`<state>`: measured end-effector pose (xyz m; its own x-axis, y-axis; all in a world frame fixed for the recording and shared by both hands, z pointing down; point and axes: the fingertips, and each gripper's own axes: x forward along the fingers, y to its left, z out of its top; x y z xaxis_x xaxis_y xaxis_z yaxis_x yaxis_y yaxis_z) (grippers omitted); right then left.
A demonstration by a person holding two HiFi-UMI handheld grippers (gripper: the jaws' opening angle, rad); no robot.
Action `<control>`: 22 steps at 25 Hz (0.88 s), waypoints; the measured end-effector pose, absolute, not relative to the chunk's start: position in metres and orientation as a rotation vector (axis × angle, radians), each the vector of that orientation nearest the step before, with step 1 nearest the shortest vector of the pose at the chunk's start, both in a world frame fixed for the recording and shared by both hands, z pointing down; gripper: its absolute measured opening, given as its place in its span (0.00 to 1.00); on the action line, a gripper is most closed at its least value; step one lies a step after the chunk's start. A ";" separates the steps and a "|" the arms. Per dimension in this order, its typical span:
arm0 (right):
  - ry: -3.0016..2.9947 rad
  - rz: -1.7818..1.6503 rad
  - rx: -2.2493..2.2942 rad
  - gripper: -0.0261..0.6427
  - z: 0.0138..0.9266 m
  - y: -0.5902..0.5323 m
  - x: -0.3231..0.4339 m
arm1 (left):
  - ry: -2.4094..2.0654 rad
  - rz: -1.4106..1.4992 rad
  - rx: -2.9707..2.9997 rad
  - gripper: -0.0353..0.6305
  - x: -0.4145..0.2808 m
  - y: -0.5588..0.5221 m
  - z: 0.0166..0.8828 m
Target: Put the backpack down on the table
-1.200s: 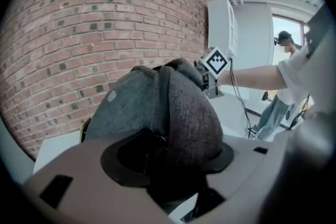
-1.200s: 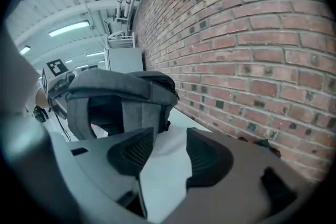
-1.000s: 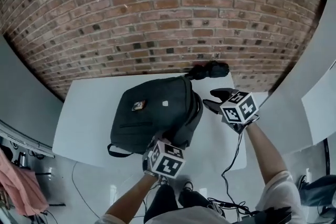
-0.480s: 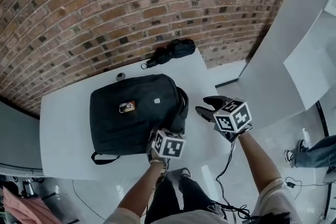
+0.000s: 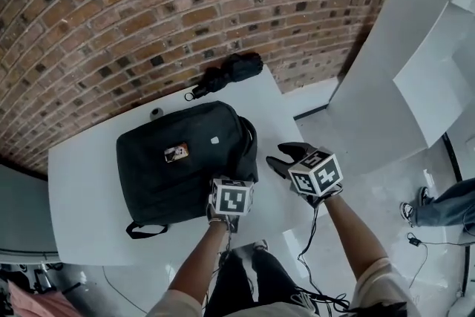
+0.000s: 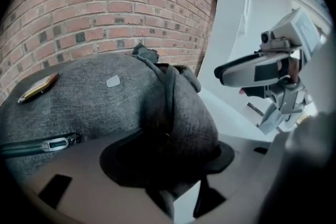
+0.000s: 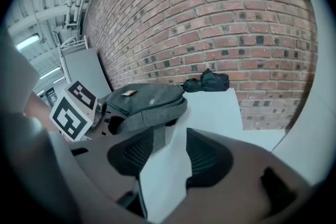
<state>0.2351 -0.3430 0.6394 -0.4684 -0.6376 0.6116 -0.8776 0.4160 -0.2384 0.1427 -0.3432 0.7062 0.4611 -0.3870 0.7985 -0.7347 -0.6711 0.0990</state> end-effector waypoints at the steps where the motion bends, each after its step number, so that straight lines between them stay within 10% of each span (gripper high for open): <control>1: -2.249 0.766 1.296 0.33 0.641 -0.342 0.235 | -0.936 1.096 2.282 0.44 0.144 -0.342 0.710; 22: -2.242 0.820 1.423 0.33 0.619 -0.348 0.253 | -0.837 0.871 2.217 0.55 0.160 -0.312 0.651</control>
<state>0.2530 -0.3484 0.6186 -0.4274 -0.6946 0.5787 -0.9040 0.3243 -0.2785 0.1601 -0.3123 0.6507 0.5845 -0.3293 0.7415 -0.7281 -0.6163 0.3002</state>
